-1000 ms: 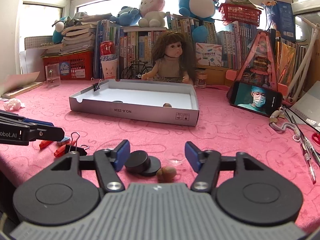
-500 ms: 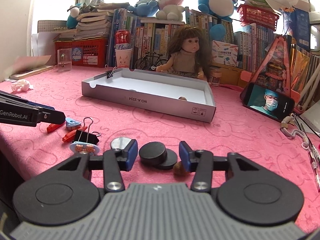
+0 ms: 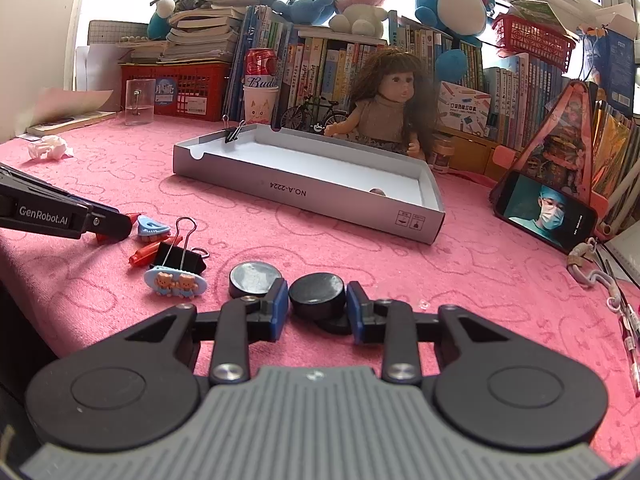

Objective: Organize rigid objects
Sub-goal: 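Close the left tool on a red marker while the right tool grasps a black puck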

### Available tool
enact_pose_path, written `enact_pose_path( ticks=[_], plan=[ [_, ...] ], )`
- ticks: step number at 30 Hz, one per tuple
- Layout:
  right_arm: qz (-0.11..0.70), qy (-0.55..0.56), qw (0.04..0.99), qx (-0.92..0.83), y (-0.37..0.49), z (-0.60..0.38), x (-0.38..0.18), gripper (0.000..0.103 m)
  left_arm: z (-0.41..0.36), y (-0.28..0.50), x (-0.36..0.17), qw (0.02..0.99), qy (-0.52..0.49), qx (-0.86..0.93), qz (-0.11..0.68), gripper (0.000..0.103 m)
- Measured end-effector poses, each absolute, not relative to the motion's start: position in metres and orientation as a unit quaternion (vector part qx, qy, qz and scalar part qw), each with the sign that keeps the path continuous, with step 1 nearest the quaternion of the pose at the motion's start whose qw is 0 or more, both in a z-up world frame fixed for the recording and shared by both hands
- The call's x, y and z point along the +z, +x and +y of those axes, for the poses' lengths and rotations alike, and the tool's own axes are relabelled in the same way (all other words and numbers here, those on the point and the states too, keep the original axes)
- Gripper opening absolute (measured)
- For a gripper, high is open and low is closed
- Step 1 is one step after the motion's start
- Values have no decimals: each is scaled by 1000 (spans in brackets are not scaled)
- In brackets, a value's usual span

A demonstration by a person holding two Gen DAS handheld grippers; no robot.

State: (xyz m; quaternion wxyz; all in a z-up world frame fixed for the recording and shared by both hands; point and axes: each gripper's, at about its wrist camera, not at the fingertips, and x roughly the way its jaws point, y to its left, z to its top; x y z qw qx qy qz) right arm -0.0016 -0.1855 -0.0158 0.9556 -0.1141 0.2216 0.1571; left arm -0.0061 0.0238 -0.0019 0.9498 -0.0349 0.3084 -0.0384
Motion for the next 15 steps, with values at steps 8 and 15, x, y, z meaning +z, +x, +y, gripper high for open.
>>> enact_pose_path(
  ticks=[8,15],
  plan=[
    [212,-102,960,149,6,-189,-7,37,23,0,6,952,-39,-35,301,10],
    [210,-83,965,133,17,-193,1,37,24,11,13,953,-45,-37,296,10]
  ],
)
